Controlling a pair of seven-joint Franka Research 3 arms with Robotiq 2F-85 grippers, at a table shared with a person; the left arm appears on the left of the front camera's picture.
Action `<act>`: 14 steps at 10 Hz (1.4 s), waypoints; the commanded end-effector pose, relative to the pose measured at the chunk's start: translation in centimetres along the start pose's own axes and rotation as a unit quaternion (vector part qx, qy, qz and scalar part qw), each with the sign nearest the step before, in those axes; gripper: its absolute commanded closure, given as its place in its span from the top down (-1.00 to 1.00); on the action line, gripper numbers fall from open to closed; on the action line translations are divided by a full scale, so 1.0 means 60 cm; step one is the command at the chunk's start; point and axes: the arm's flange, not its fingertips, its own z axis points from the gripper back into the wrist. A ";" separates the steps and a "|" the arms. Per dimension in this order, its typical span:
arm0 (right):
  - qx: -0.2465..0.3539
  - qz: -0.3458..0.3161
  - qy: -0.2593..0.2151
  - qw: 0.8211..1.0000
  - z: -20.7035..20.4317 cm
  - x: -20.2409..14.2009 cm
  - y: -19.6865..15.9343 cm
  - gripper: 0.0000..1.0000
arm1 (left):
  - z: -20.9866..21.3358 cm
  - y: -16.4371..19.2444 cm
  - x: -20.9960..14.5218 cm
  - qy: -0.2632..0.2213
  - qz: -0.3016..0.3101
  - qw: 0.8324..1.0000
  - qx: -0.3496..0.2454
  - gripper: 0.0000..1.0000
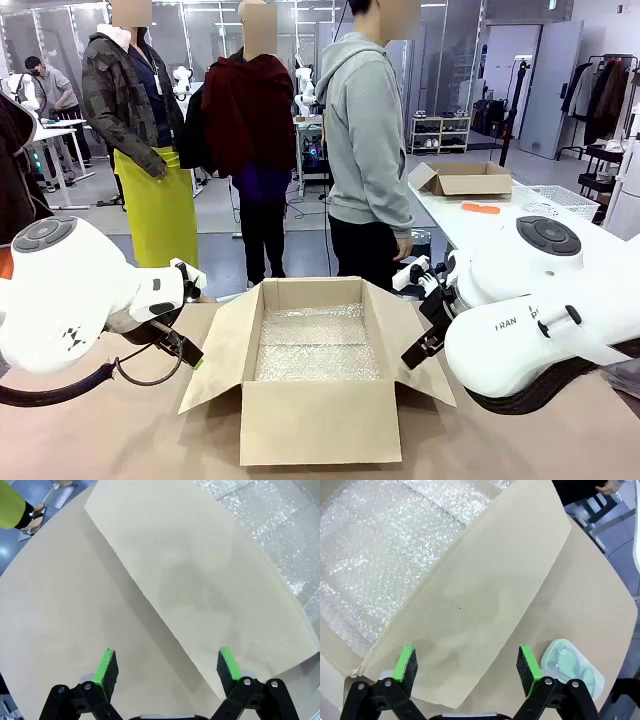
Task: Pack the glasses set securely to prepare it for shipping.
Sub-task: Place the Glasses case inside the Package Box.
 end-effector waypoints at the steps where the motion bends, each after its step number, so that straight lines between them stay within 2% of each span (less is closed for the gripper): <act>1: 0.000 0.000 0.000 1.000 0.000 0.000 0.000 1.00 | 0.000 0.000 0.000 0.000 0.000 1.000 0.000 1.00; 10: 0.000 0.000 0.000 1.000 0.000 0.000 0.000 1.00 | 0.000 -0.001 0.000 0.000 -0.001 1.000 0.000 1.00; 11: -0.014 0.001 0.002 1.000 0.017 0.000 -0.041 1.00 | 0.033 0.006 0.021 -0.029 -0.071 0.997 -0.006 1.00; 12: -0.026 0.004 0.004 1.000 0.039 0.004 -0.063 1.00 | 0.066 0.020 0.035 -0.019 -0.058 0.997 -0.036 1.00; 13: -0.019 0.005 -0.007 1.000 0.063 0.009 -0.084 1.00 | 0.103 0.034 0.048 -0.029 -0.069 0.996 -0.046 1.00; 14: -0.014 -0.006 0.002 1.000 0.083 0.008 -0.113 1.00 | 0.147 0.047 0.062 -0.040 -0.073 0.995 -0.055 1.00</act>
